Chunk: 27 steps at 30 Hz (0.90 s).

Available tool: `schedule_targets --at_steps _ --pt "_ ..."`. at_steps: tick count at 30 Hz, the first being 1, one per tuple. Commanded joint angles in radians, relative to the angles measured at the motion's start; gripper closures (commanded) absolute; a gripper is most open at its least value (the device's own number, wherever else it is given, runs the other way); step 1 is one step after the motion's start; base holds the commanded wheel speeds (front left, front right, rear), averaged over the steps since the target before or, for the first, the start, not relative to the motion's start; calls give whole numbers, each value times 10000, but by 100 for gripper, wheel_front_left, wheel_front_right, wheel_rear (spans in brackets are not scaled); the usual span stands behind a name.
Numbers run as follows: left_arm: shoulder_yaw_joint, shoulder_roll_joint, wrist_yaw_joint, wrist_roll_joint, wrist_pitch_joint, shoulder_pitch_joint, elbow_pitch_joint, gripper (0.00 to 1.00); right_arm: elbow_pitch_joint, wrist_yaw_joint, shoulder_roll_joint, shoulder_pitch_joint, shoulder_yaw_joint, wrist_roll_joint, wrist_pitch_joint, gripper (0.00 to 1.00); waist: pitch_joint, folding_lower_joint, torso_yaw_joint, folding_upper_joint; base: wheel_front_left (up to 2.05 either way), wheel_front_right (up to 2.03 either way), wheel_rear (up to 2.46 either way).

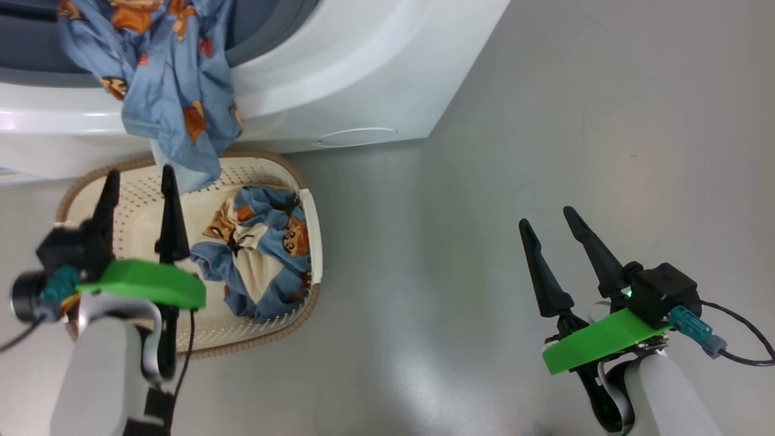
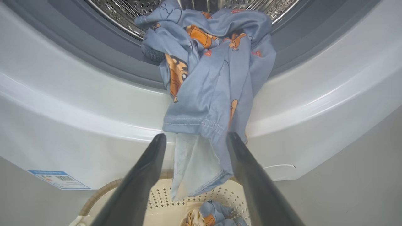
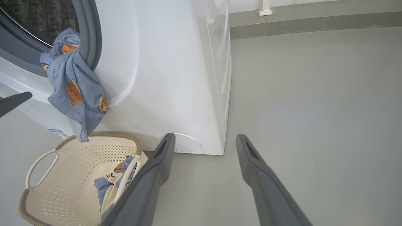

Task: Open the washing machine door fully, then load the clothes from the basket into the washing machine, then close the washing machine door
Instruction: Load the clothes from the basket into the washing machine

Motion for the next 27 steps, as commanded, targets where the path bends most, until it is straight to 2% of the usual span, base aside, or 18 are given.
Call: schedule_targets --at_steps 1,12,24,25,26,27 --pt "208 320 -48 105 -50 -353 243 0 -222 16 68 45 235 72 -118 0 148 0 -91 0 0 0 0" --pt "95 405 -342 -179 -32 -2397 2540 0 -214 16 95 -88 171 123 -118 0 803 0 -403 0 0 0 0" --pt "386 560 -401 -384 -49 -3894 3376 2 -153 16 116 -215 211 244 -118 0 1261 0 -699 0 0 0 0" --pt "426 552 -429 -410 -49 -3946 3349 51 -144 16 116 -224 198 254 -118 0 1264 0 -690 0 0 0 0" --pt "452 543 -461 -424 -49 -3975 3327 79 -122 16 117 -234 180 264 -118 0 1251 0 -676 0 0 0 0" --pt "502 530 -488 -453 -49 -3990 3271 100 -97 16 117 -243 163 265 -118 0 1235 0 -656 0 0 0 0"
